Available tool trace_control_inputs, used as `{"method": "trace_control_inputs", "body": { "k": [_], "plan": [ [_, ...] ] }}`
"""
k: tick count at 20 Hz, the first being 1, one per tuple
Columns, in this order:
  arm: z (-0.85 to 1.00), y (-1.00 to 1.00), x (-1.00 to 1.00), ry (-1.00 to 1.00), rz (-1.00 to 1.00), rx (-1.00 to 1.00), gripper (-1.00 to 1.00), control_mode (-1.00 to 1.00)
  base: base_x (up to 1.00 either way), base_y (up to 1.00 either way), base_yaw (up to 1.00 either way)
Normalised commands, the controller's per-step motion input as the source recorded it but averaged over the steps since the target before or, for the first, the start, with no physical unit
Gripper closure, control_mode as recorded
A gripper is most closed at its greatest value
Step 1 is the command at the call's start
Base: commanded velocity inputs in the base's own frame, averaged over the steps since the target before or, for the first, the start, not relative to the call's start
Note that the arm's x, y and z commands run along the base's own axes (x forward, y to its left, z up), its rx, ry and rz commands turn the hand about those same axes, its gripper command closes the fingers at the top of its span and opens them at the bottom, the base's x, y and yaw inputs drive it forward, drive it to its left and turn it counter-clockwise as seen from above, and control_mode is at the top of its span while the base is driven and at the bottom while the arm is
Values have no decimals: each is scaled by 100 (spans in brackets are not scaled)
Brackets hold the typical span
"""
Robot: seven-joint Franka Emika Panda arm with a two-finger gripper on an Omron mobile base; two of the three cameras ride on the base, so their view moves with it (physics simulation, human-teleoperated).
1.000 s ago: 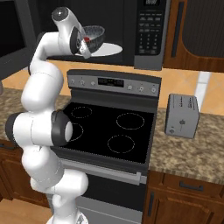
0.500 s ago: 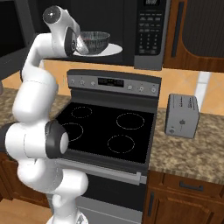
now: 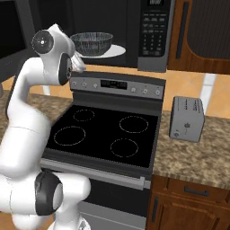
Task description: Pick the bell pepper from the sink and place it in the bowl. Then pick the bowl and place it in the microwave. Then close the microwave door and press the start button.
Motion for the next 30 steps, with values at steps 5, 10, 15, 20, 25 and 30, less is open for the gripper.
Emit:
{"method": "trace_control_inputs", "body": {
  "k": [5,10,15,20,25,30],
  "plan": [
    [-8,22,-100,0,10,-19,-100,-100,0,0,0],
    [-44,15,-100,0,20,-32,-100,-100,0,0,0],
    [-2,10,-100,-1,43,-62,-100,-100,0,0,0],
    [0,31,-98,-7,52,-94,-100,-100,0,0,0],
    [0,7,-100,-2,47,-100,-100,-100,0,0,0],
    [-11,22,-94,-6,34,-84,-100,-100,0,0,0]
  ]
}}
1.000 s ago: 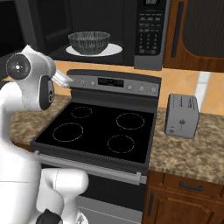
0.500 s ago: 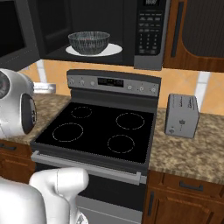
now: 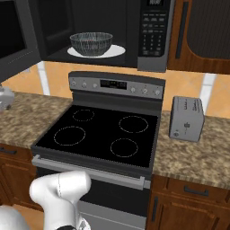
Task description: Pick the bell pepper from the sink and place it in the bowl. Then pick the bowl and place it in the microwave. Then close the microwave door and press the start button.
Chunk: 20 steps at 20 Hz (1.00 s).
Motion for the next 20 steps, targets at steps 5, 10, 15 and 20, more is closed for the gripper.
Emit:
{"method": "trace_control_inputs", "body": {
  "k": [5,10,15,20],
  "plan": [
    [-38,53,-37,3,16,-61,-100,-100,0,0,0],
    [-1,8,-21,4,0,-10,-100,-100,0,0,0],
    [-37,61,-57,0,0,-22,-100,-100,0,0,0],
    [-58,92,-42,-8,6,-24,-100,-100,0,0,0]
  ]
}}
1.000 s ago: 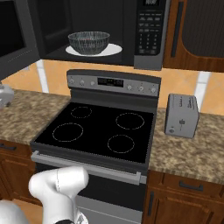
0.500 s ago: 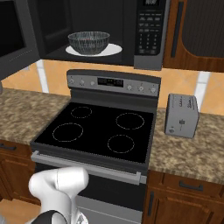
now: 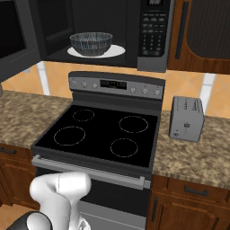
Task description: Pick the bell pepper from the sink and place it in the bowl. Then pick the bowl and place it in the microwave. Then close the microwave door and press the start button.
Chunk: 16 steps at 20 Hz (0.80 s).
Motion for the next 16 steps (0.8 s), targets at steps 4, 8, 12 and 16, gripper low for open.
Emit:
{"method": "trace_control_inputs", "body": {
  "k": [4,8,12,16],
  "plan": [
    [-24,100,71,-3,12,-23,-100,-100,0,0,0],
    [-5,100,100,0,2,-27,-100,-100,0,0,0],
    [-21,100,100,0,0,-32,-100,-100,0,0,0],
    [-2,89,100,0,0,-27,-100,-100,0,0,0]
  ]
}}
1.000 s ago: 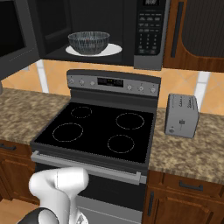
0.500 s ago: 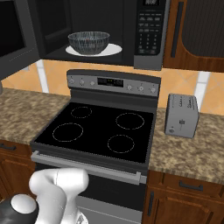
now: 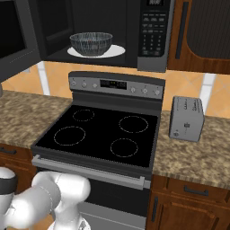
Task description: Pick the bell pepper from the sink and place it in the bowl. Then pick the bowl and place it in the microwave. Then close the microwave door and press the start button.
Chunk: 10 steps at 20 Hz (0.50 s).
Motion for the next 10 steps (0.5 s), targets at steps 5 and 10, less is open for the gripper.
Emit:
{"method": "trace_control_inputs", "body": {
  "k": [5,10],
  "plan": [
    [22,16,100,0,-10,-18,-100,-100,0,0,0],
    [48,-49,91,0,-18,-8,-100,-100,0,0,0]
  ]
}}
